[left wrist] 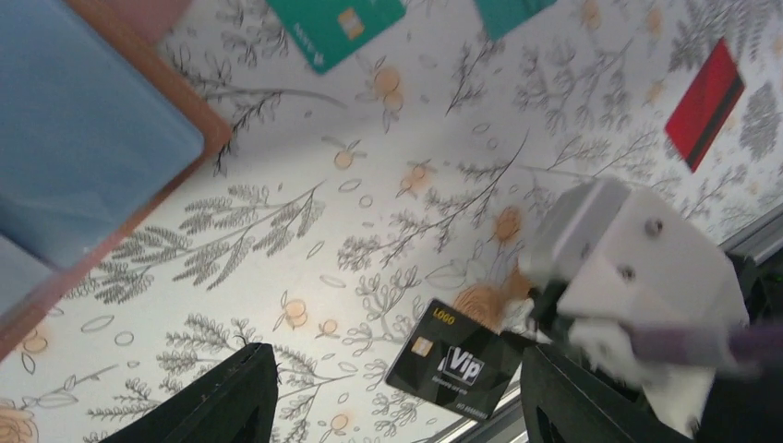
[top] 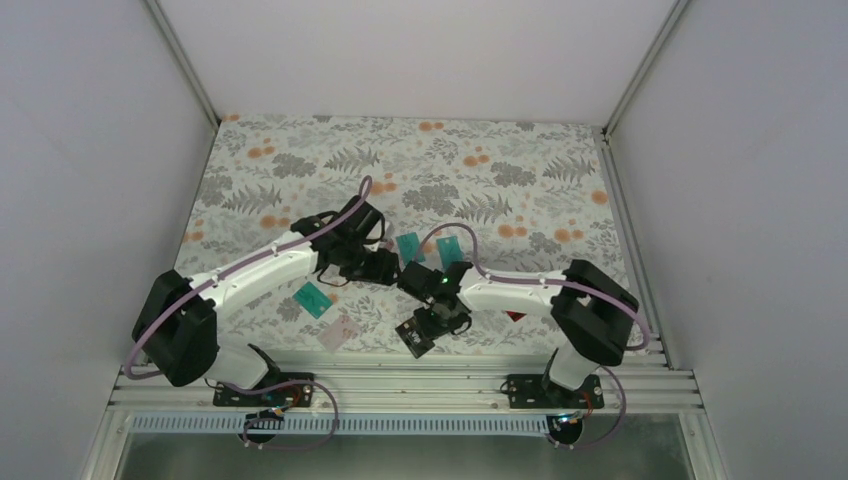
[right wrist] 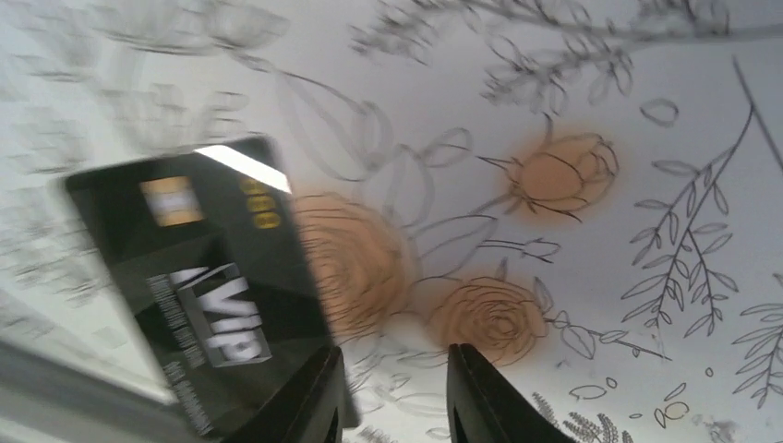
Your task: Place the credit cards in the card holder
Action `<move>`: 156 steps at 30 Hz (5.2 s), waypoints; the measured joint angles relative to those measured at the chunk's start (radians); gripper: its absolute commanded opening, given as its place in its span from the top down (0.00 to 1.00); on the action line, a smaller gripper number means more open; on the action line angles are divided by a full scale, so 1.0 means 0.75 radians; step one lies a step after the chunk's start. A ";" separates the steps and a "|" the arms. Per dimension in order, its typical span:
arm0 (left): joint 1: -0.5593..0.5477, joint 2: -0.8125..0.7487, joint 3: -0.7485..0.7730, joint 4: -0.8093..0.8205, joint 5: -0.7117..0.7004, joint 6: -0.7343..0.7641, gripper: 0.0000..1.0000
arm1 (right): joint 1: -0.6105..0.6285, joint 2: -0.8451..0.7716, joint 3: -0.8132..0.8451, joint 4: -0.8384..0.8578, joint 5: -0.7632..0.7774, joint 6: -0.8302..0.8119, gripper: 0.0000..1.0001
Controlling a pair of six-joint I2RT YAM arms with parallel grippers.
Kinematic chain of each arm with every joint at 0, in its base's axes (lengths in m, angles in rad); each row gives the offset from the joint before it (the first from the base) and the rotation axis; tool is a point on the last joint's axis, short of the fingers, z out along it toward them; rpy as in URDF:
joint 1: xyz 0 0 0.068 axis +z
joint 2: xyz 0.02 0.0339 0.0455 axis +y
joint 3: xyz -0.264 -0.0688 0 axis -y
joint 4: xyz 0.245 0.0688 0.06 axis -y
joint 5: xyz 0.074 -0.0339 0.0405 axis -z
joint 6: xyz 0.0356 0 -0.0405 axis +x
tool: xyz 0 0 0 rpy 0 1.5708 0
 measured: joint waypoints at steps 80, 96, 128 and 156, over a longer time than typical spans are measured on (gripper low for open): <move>-0.056 0.357 -0.261 0.221 0.514 0.463 0.62 | 0.063 -0.566 -0.883 1.206 -0.395 1.219 0.47; -0.058 0.357 -0.260 0.223 0.506 0.440 0.62 | 0.062 -0.513 -0.796 1.069 -0.303 1.129 0.48; -0.058 0.359 -0.260 0.226 0.503 0.434 0.62 | 0.159 -0.372 -0.788 1.143 -0.302 1.146 0.52; -0.058 0.345 -0.260 0.225 0.473 0.408 0.61 | 0.077 -0.254 -0.883 1.512 -0.472 1.089 0.96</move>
